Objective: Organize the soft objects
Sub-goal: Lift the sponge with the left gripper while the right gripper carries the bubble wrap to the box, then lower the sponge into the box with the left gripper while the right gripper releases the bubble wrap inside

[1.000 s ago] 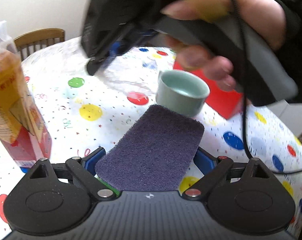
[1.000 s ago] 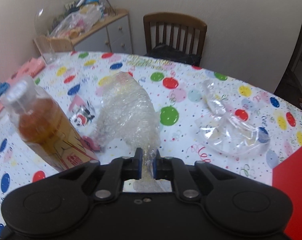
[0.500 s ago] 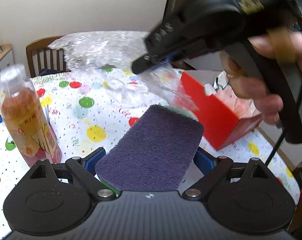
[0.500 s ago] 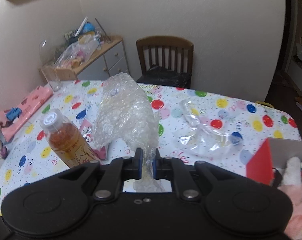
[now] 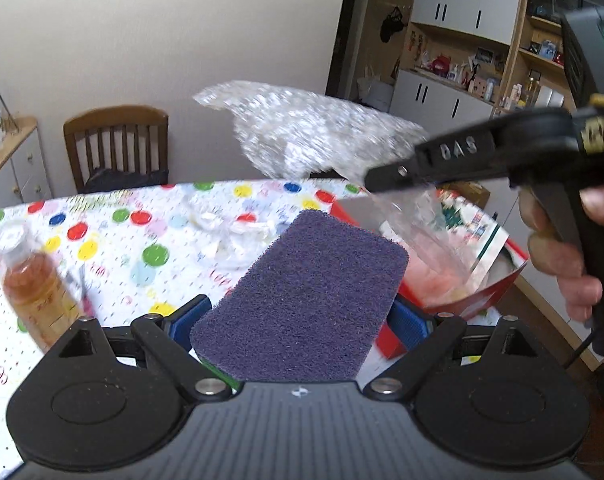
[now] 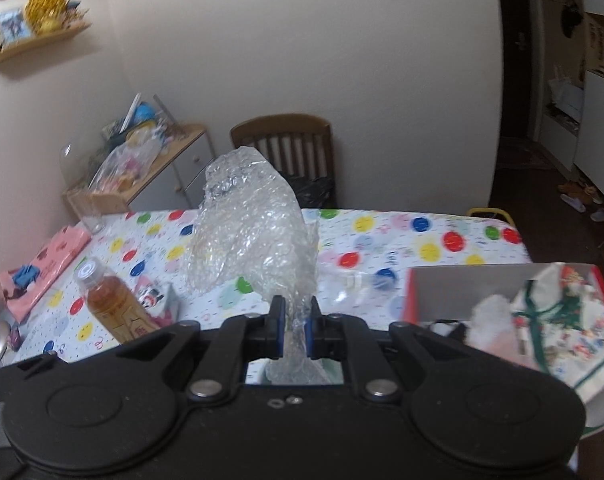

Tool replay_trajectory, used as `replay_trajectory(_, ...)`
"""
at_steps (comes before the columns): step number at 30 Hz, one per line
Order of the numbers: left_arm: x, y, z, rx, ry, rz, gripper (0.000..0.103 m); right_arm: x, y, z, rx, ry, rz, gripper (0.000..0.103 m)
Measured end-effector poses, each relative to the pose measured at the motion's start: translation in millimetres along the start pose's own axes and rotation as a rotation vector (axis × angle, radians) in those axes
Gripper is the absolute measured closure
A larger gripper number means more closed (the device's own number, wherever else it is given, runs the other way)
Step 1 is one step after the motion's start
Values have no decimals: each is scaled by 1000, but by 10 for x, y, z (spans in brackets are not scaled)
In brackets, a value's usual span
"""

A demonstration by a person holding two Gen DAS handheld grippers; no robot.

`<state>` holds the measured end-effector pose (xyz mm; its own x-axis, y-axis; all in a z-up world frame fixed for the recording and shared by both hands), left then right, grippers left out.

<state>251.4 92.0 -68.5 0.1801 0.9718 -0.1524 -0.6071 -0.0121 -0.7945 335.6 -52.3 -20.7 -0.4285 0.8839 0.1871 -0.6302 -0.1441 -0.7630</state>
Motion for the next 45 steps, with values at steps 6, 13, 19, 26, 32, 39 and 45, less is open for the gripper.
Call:
replay_trajectory(6,-411,-197,-69,-36,-11,-20,8,-571,31,295,-29,40,-42,95)
replay_trajectory(13,-846,-405,-281,-53,-22,-24,8,-1226,122,547,-52,80,-91,95)
replay_trajectory(19,-1203,-518,-583,-48,-45,-26,8,-1736,224,662,-57,111,-133,95)
replay_trajectory(26,-1429,-658,-1012,-34,-88,7,8,-2213,380,653,-37,154,-175,95)
replay_trajectory(32,-1524,-758,-1438,-6,-150,18,8,-2474,510,495,8,171,-194,95)
replay_trajectory(39,-1492,-833,-1903,52,-202,57,8,-2538,581,251,64,149,-153,95)
replay_trajectory(45,-1394,-811,-2219,108,-227,92,8,-2438,649,4,133,131,-63,95)
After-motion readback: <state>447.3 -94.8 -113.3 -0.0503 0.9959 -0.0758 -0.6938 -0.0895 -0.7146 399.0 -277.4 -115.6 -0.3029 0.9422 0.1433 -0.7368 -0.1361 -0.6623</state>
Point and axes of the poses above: each gripper's, at about its wrist camera, not at the fingertips, and z roughly against the way its jaws point, x to its left, y to its underside, the point moved 5 cm from there along -z, roughly the way its jaws point, and after that the axes turned 1 degree about y, right-handed, at the moved point
